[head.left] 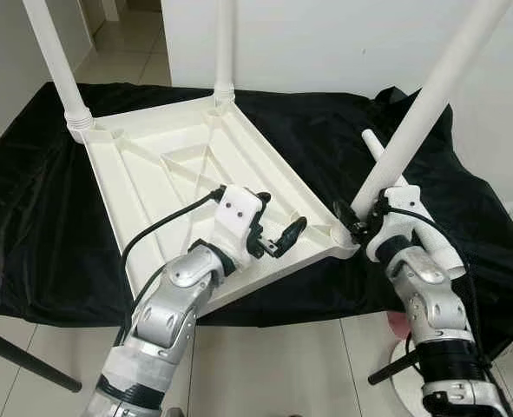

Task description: Building children table

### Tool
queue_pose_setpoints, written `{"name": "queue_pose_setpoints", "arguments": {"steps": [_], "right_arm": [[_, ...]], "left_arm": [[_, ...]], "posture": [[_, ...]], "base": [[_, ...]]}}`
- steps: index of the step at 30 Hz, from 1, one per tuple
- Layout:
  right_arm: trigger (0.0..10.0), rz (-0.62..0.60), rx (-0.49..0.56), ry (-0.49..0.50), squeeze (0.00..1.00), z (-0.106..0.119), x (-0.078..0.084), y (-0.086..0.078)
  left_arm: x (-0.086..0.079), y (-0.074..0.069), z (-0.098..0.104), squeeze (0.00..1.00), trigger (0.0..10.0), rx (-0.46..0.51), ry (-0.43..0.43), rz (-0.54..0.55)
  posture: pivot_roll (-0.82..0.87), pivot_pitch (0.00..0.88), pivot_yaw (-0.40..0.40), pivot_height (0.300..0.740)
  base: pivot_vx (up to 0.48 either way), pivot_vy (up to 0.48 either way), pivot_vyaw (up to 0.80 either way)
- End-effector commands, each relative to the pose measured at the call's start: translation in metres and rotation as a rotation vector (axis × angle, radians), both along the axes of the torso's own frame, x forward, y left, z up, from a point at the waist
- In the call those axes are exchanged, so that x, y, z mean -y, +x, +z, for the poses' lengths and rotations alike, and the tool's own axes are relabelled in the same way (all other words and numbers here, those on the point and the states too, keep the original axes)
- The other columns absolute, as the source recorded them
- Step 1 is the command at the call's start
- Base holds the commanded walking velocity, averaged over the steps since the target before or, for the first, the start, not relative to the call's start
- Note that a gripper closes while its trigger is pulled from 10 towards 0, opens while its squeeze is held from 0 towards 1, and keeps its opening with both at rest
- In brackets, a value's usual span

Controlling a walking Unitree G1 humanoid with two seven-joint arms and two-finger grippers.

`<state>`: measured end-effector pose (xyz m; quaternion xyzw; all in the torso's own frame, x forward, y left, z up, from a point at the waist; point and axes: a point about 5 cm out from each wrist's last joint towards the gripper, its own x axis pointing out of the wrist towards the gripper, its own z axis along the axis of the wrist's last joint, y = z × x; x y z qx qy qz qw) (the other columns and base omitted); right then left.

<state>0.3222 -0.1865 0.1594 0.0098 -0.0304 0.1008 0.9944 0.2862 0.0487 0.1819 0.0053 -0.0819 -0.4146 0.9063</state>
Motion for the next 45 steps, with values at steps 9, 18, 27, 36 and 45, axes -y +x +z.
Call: {"name": "queue_pose_setpoints", "arguments": {"steps": [9,18,27,36,45], "right_arm": [[10.0,-0.381,-0.089,0.126,0.00,-0.016,-0.007,-0.016],[10.0,-0.507,-0.082,0.225,0.00,-0.014,-0.028,-0.035],[10.0,-0.495,-0.086,0.237,0.13,-0.010,-0.038,-0.041],[10.0,-0.335,0.029,0.250,1.00,0.000,-0.038,-0.037],[10.0,-0.144,0.064,0.170,0.00,-0.001,-0.025,-0.031]], "left_arm": [[0.003,-0.005,-0.003,0.00,10.0,-0.016,0.001,-0.024],[0.003,-0.004,-0.003,0.00,10.0,-0.021,-0.001,-0.024],[0.005,-0.006,-0.004,0.00,10.0,-0.024,-0.001,-0.044],[0.004,-0.007,-0.006,0.00,10.0,-0.034,0.011,-0.067],[0.005,-0.007,-0.008,0.00,10.0,-0.033,0.036,-0.072]], "posture": [[-0.03,0.065,-0.036,0.740],[-0.03,0.063,-0.037,0.740],[-0.04,0.059,-0.035,0.740],[-0.04,0.065,-0.032,0.740],[-0.04,0.066,-0.030,0.740]], "base": [[0.000,0.000,0.00],[0.000,0.000,0.00],[0.000,0.000,0.00],[0.000,0.000,0.00],[0.000,0.000,0.00]]}}
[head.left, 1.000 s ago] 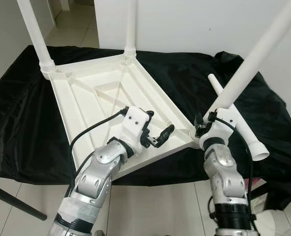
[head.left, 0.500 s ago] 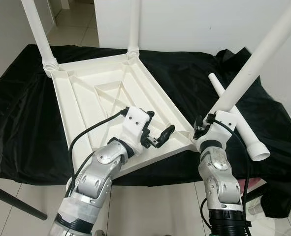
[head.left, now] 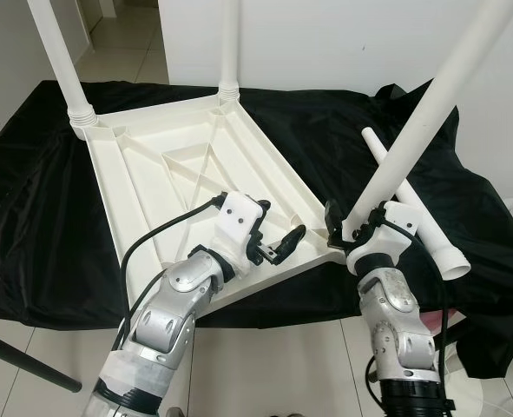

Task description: Building children table

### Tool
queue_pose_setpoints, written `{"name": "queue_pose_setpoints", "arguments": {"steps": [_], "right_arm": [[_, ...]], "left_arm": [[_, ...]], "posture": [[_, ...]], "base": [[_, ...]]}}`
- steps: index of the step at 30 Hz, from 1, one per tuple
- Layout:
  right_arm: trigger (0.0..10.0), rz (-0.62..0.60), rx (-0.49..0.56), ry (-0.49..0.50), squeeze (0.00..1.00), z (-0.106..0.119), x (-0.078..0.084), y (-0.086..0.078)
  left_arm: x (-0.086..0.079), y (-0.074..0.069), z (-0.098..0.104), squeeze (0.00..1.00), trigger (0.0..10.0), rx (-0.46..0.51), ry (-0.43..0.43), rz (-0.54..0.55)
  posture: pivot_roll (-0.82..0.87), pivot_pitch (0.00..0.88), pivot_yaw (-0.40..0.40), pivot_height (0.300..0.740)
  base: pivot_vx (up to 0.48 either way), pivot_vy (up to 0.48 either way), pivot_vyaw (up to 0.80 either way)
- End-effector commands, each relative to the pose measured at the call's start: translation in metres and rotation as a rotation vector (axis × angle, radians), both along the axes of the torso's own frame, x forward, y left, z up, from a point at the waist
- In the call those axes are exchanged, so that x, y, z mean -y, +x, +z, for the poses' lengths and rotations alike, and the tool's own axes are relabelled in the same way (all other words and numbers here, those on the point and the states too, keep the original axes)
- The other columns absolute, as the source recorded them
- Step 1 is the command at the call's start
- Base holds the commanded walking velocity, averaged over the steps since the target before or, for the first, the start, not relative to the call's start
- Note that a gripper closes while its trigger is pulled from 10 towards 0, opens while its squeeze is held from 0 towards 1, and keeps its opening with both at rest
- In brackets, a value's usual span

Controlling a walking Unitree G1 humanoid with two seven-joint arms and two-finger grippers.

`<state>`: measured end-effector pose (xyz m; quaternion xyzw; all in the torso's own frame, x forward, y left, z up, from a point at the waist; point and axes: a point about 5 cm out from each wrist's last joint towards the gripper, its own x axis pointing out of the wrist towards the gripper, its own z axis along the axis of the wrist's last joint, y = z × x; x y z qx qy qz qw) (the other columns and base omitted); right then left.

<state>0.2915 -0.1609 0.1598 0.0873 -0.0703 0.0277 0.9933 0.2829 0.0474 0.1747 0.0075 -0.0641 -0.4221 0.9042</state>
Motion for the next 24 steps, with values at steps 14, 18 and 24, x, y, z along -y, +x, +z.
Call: {"name": "queue_pose_setpoints", "arguments": {"steps": [14,18,24], "right_arm": [[10.0,0.230,0.016,-0.190,0.00,-0.007,0.025,0.016],[10.0,0.347,0.028,-0.233,0.00,-0.004,0.031,0.026],[4.5,0.432,0.026,-0.300,0.00,-0.003,0.032,0.035]], "left_arm": [[0.008,-0.004,-0.005,0.00,10.0,-0.018,0.058,-0.070],[0.014,-0.006,-0.012,0.00,10.0,-0.034,0.085,-0.072],[0.018,-0.010,-0.022,0.00,10.0,-0.044,0.141,-0.098]], "posture": [[-0.04,0.062,-0.027,0.740],[-0.04,0.059,-0.023,0.740],[-0.03,0.057,-0.023,0.740]], "base": [[0.000,0.000,0.00],[0.000,0.000,0.00],[0.000,0.000,0.00]]}}
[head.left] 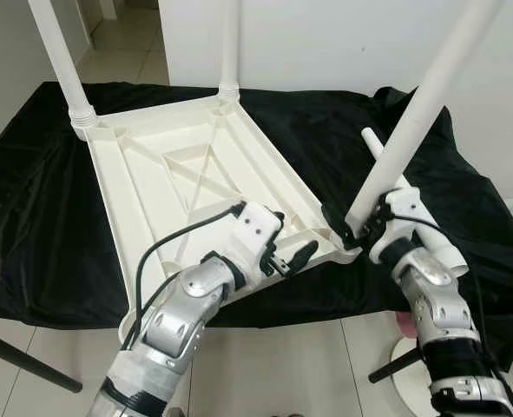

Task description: Building children table

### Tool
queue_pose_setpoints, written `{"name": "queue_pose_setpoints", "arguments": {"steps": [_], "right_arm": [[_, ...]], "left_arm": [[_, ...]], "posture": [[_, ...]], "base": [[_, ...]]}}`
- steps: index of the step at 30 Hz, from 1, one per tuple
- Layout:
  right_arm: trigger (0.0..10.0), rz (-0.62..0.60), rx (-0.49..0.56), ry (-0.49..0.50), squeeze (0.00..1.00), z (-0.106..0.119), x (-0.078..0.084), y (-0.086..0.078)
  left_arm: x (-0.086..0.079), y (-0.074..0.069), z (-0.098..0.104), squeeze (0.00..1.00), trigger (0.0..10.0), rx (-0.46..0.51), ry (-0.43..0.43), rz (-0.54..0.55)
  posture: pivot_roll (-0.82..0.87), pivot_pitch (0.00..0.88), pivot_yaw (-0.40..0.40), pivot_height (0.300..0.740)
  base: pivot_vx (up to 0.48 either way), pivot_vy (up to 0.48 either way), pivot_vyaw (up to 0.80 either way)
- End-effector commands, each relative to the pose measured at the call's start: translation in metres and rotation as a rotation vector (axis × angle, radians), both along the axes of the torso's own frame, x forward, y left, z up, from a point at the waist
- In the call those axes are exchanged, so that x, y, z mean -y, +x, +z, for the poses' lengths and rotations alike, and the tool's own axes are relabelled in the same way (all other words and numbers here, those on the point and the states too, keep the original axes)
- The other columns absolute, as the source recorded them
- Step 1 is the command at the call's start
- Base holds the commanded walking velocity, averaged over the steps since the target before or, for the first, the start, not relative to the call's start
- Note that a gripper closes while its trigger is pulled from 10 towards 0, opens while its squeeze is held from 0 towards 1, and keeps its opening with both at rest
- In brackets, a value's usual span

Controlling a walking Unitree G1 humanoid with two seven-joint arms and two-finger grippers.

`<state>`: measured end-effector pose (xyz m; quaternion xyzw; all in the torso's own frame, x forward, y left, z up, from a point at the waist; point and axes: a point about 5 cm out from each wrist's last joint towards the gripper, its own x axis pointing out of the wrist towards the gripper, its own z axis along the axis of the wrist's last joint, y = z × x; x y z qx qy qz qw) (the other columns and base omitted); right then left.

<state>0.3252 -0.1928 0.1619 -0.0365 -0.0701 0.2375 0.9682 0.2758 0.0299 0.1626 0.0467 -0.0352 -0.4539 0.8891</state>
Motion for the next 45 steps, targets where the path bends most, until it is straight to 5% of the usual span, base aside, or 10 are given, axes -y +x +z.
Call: {"name": "queue_pose_setpoints", "arguments": {"steps": [1,2,14,15,28,37,45], "right_arm": [[4.5,0.031,-0.018,-0.043,0.00,-0.006,0.001,0.002],[0.0,0.031,-0.021,-0.059,0.00,-0.007,0.003,0.004],[0.0,0.042,-0.055,-0.050,0.00,-0.017,0.013,0.006],[10.0,0.025,-0.066,-0.033,0.00,-0.020,0.014,0.004],[10.0,-0.163,-0.103,0.043,0.00,-0.026,0.004,-0.002],[10.0,-0.437,-0.169,0.164,0.00,-0.036,-0.007,-0.013],[10.0,-0.632,-0.170,0.277,0.00,-0.028,-0.039,-0.022]], "left_arm": [[0.001,-0.004,-0.012,0.00,10.0,-0.028,0.049,-0.034],[0.000,-0.003,-0.015,0.00,10.0,-0.040,0.054,-0.031],[-0.003,-0.004,-0.023,0.00,10.0,-0.068,0.064,-0.010],[-0.003,-0.003,-0.022,0.00,10.0,-0.067,0.063,-0.004],[-0.006,-0.002,-0.021,0.00,10.0,-0.077,0.029,0.021],[-0.013,0.002,-0.020,0.00,10.0,-0.070,0.036,0.045],[-0.021,0.011,-0.012,0.00,10.0,-0.055,0.024,0.084]], "posture": [[-0.03,0.057,-0.023,0.740],[-0.03,0.058,-0.024,0.740],[-0.03,0.062,-0.029,0.740],[-0.03,0.061,-0.029,0.740],[-0.02,0.055,-0.035,0.740],[-0.02,0.057,-0.040,0.740],[-0.02,0.070,-0.045,0.740]], "base": [[0.000,0.000,0.00],[0.000,0.000,0.00],[0.000,0.000,0.00],[0.000,0.000,0.00],[0.000,0.000,0.00],[0.000,0.000,0.00],[0.000,0.000,0.00]]}}
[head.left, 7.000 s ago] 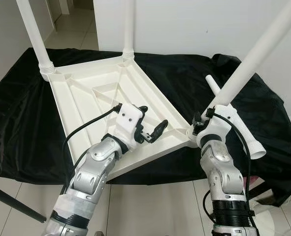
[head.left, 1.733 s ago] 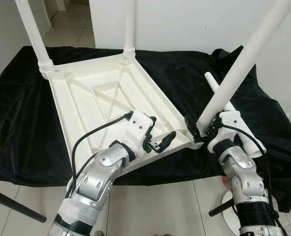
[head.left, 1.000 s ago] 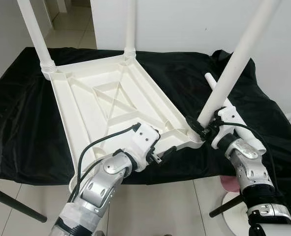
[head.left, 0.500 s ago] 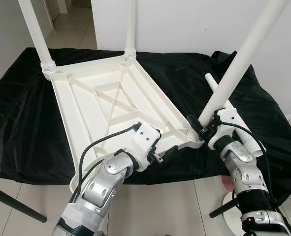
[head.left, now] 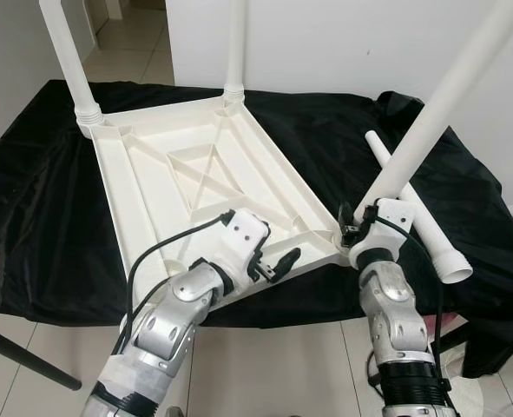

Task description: Building children table

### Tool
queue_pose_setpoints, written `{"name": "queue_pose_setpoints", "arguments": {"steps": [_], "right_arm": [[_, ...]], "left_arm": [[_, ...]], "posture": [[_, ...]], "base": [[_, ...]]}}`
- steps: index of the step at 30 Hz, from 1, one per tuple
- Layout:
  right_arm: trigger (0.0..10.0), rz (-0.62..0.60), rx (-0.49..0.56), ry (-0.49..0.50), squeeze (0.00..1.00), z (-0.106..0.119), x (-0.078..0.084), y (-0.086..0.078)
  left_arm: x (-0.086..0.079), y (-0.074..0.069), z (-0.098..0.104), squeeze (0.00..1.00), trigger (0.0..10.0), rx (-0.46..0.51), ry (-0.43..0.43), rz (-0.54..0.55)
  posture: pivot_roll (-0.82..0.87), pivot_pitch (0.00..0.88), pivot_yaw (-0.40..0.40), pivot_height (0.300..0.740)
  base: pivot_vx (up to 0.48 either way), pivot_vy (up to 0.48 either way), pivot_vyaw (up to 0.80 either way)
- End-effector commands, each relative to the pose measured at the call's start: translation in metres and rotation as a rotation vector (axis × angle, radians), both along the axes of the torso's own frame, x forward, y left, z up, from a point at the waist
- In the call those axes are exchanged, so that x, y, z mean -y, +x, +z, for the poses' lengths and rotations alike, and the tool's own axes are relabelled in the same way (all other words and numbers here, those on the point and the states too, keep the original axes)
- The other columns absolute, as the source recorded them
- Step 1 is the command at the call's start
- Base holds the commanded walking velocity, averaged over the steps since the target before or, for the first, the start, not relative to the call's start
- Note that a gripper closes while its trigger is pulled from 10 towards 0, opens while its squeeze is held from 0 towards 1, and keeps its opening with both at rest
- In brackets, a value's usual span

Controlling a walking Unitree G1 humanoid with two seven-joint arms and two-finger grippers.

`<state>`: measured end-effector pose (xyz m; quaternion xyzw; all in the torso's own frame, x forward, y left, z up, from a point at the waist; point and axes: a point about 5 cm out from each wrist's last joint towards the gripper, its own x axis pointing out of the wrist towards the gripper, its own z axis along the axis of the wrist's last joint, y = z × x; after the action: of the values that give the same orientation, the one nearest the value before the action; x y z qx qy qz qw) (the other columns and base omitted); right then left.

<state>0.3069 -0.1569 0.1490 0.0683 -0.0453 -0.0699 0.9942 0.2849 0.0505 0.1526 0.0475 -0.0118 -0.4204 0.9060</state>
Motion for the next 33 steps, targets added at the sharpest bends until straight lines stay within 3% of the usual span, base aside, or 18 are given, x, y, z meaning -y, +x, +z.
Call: {"name": "queue_pose_setpoints", "arguments": {"steps": [1,4,16,17,27,28,29,31,33], "right_arm": [[10.0,-0.037,-0.070,0.064,0.00,-0.013,-0.006,-0.005],[10.0,-0.090,-0.064,0.103,0.00,-0.008,-0.011,-0.007],[10.0,-0.101,-0.059,0.081,0.00,-0.005,-0.009,-0.008],[10.0,-0.086,-0.043,0.077,1.00,-0.003,-0.008,-0.008],[10.0,0.031,0.015,0.032,1.00,0.002,-0.003,-0.011],[10.0,0.064,0.019,0.018,0.58,0.001,-0.001,-0.012],[10.0,0.085,0.023,0.001,0.00,0.001,0.001,-0.012],[10.0,0.097,0.027,-0.010,0.00,0.002,0.002,-0.012],[10.0,0.202,0.051,-0.035,0.00,0.003,0.003,-0.013]], "left_arm": [[-0.002,0.003,-0.001,0.00,10.0,-0.017,-0.001,0.011],[-0.002,0.004,0.000,0.00,10.0,-0.009,-0.004,0.020],[-0.002,0.004,0.001,0.00,10.0,-0.006,-0.004,0.007],[-0.002,0.002,0.001,0.00,10.0,-0.006,0.002,-0.007],[-0.002,-0.002,0.004,0.00,10.0,0.017,0.020,-0.048],[-0.002,-0.002,0.003,0.00,10.0,0.017,0.021,-0.054],[-0.001,-0.003,0.003,0.00,10.0,0.018,0.028,-0.061],[-0.001,-0.003,0.002,0.00,10.0,0.018,0.032,-0.067],[0.000,-0.005,0.002,0.00,10.0,0.031,0.038,-0.097]], "posture": [[-0.02,0.070,-0.045,0.740],[-0.02,0.062,-0.041,0.740],[-0.02,0.044,-0.039,0.740],[-0.01,0.042,-0.039,0.740],[0.00,0.027,-0.033,0.740],[0.00,0.025,-0.033,0.740],[0.00,0.023,-0.032,0.740],[0.00,0.023,-0.032,0.740],[0.00,0.015,-0.034,0.740]], "base": [[0.000,0.000,0.00],[0.000,0.000,0.00],[0.000,0.000,0.00],[0.000,0.000,0.00],[0.000,0.000,0.00],[0.000,0.000,0.00],[0.000,0.000,0.00],[0.000,0.000,0.00],[0.000,0.000,0.00]]}}
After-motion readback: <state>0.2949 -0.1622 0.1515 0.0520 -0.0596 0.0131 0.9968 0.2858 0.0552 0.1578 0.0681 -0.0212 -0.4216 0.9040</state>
